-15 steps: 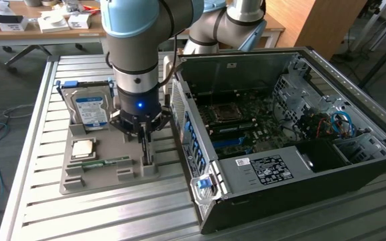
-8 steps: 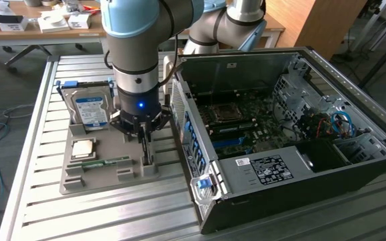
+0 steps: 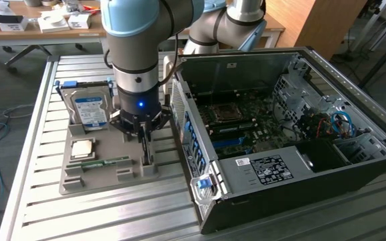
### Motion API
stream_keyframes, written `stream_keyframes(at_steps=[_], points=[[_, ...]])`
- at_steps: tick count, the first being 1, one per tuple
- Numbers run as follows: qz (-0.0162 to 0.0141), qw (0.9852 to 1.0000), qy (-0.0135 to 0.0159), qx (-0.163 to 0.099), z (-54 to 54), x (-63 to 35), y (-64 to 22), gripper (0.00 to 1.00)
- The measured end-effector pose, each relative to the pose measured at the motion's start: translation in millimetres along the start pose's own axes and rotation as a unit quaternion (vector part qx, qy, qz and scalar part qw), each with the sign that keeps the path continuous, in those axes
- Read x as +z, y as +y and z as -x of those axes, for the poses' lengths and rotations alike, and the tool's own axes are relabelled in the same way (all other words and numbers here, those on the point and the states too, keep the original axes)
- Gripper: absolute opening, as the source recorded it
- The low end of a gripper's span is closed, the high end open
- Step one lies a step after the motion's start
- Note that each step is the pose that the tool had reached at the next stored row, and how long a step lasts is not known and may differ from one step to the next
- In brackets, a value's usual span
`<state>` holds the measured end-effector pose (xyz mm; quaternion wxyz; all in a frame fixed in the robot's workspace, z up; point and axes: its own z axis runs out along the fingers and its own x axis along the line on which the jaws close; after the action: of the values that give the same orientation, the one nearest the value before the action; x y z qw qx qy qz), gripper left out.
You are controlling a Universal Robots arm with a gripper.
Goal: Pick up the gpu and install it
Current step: 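Pick up the gpu and move the gpu toward the slot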
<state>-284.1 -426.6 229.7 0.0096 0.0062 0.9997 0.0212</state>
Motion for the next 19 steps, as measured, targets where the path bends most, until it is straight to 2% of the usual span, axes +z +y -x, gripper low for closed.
stream_keyframes(at_steps=[13,19], points=[[0.0000,1.0000,0.0000,0.000,0.4,-18.9,0.8,0.26],[0.0000,1.0000,0.0000,0.000,0.6,-31.2,1.3,0.26]])
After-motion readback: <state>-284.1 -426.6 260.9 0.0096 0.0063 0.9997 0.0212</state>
